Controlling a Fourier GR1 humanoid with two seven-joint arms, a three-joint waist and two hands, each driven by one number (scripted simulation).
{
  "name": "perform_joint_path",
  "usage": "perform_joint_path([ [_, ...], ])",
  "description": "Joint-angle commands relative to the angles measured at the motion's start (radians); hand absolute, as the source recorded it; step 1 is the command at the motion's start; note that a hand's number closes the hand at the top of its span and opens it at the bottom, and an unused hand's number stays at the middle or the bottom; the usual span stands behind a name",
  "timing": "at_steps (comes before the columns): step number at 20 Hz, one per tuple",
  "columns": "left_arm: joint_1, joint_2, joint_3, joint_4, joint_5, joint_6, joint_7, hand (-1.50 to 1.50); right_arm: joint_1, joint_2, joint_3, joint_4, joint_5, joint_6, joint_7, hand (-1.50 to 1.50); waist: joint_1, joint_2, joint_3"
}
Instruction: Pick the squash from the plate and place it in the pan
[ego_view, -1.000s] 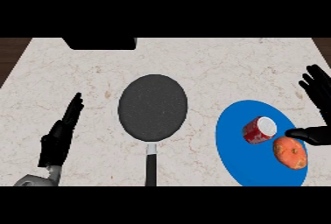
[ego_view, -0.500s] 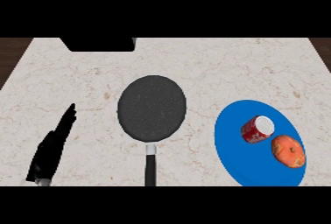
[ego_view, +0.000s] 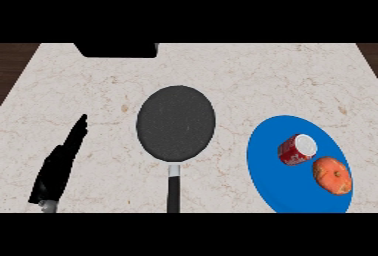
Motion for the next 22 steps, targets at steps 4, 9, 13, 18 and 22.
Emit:
perform_joint_path([
  [4, -0.004, -0.003, 0.037, 0.008, -0.002, -0.037, 0.007, 0.0, -0.117, 0.01, 0.091, -0.163, -0.004, 0.095, 0.235, -1.5, -0.006, -0.002, -0.001],
  [9, -0.007, -0.087, -0.012, -0.006, -0.084, 0.026, 0.02, 0.0, -0.228, 0.061, 0.151, -0.117, 0.012, 0.153, 0.389, -1.5, -0.003, 0.0, -0.001],
  [13, 0.048, -0.046, 0.039, -0.027, -0.056, -0.035, -0.004, 0.0, -0.271, 0.099, 0.192, -0.083, 0.049, 0.236, 0.422, -1.5, 0.0, -0.001, 0.0],
  [18, 0.047, -0.052, 0.039, -0.091, -0.075, -0.025, 0.053, 0.0, -0.329, 0.101, 0.26, -0.177, 0.069, 0.293, 0.589, -1.5, -0.001, -0.003, -0.001],
  [22, 0.053, -0.038, 0.083, -0.025, -0.045, -0.088, 0.008, 0.0, -0.337, 0.163, 0.315, -0.198, 0.098, 0.319, 0.692, -1.5, -0.002, -0.002, -0.001],
])
